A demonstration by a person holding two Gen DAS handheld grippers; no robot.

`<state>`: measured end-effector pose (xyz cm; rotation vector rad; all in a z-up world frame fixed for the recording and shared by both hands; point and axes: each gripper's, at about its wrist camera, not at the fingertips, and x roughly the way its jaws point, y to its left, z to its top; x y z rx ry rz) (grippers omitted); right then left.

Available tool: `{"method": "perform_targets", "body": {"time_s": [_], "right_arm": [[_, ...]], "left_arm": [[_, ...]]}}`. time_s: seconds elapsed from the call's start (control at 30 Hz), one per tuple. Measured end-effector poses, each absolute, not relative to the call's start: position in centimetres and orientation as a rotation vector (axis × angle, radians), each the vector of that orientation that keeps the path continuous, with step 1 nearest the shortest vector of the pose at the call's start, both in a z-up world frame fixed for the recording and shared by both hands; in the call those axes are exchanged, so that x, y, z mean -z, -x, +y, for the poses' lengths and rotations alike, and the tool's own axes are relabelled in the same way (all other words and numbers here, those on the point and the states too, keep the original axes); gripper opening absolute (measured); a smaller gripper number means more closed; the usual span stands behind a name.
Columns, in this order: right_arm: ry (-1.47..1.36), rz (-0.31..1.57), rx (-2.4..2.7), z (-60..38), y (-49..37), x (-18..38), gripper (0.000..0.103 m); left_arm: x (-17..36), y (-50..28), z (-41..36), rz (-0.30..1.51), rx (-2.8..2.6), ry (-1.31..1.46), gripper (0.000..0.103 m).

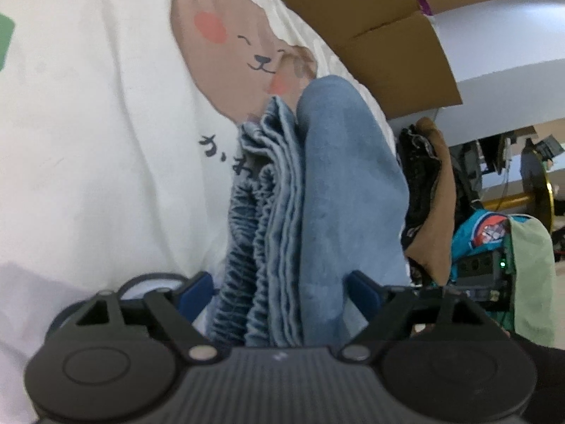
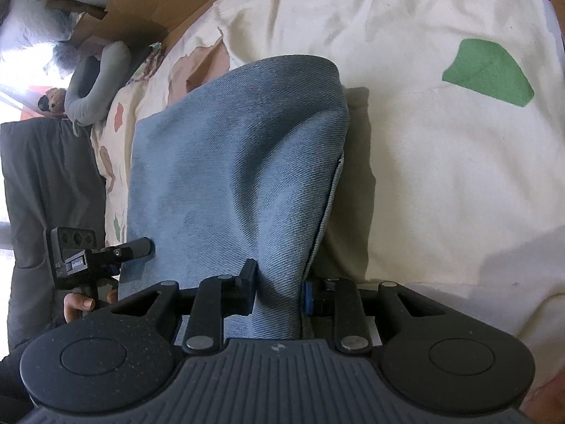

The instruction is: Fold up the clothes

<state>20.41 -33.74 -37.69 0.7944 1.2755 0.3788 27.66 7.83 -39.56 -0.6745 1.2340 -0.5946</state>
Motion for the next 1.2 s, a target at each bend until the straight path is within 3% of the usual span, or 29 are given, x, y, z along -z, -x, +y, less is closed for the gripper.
{"method": "perform_targets", "body": {"time_s": [0.13,0.23,0.33,0.5,0.67,0.93,1.2], "right_arm": [[-0.811,1.27,-0.373,-33.9,-20.2,37.9,0.028],[-0.81,1.272,-0.37,-33.8,-20.2,37.9,0.028],[-0.815,1.276,-0.365,-33.9,-20.2,37.9,0.029],[-0.842,1.285,-0.35,-34.1,-19.9,38.5,0.041],[-0.871,1.286,-0.368,-34.1,-19.7,38.8,0.041],[-0.922,1.282,-0.397,-33.8,-19.7,40.0,0.044],[-0.901,1.249,-0.445,-33.5,-20.0,38.9,0.023]], "left_arm": [[39.7,-28.3,7.5,1.234,0.623,0.692,0.076],[39.5,-28.6,7.6,1.234,0.649,0.716,0.056],[39.1,-28.4,7.9,1.222,0.672,0.742,0.048],[39.4,-28.5,8.0,1.238,0.673,0.751,0.052],[40.2,-28.6,8.3,1.26,0.681,0.763,0.061],[41.1,-28.9,8.0,1.279,0.717,0.744,0.064],[40.3,-28.1,8.7,1.248,0.725,0.757,0.045]]}}
